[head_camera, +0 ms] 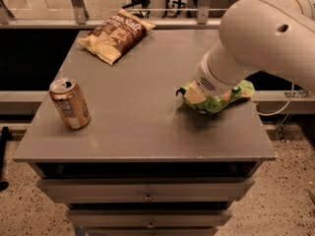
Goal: Move green rice chip bag near brown chip bag
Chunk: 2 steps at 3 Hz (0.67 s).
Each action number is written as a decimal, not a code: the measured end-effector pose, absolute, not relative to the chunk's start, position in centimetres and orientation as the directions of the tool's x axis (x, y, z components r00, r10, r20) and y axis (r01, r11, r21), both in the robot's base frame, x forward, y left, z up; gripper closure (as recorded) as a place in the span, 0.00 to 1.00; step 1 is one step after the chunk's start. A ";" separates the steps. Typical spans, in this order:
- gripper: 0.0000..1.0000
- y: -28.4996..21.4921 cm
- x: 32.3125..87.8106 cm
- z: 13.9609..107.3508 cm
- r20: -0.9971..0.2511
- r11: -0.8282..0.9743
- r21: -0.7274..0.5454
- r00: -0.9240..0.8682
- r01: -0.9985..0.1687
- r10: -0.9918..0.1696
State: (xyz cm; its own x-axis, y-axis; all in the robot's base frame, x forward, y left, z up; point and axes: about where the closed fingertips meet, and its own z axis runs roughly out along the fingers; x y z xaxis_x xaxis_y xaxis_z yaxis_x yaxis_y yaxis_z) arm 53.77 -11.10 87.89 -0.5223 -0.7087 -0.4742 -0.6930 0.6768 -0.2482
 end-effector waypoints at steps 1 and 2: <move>1.00 -11.1 53.8 87.9 -0.474 0.677 -0.248 -0.522 -0.693 -0.709; 1.00 -10.9 53.6 88.1 -0.487 0.670 -0.241 -0.510 -0.702 -0.709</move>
Offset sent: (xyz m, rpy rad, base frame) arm -0.0047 0.0043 0.0064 0.0401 -0.0105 0.0337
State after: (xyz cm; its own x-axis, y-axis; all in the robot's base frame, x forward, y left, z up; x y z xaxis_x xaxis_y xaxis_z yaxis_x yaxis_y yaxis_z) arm 53.57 -10.86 88.14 -0.5102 -0.7090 -0.4867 -0.7016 0.6705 -0.2413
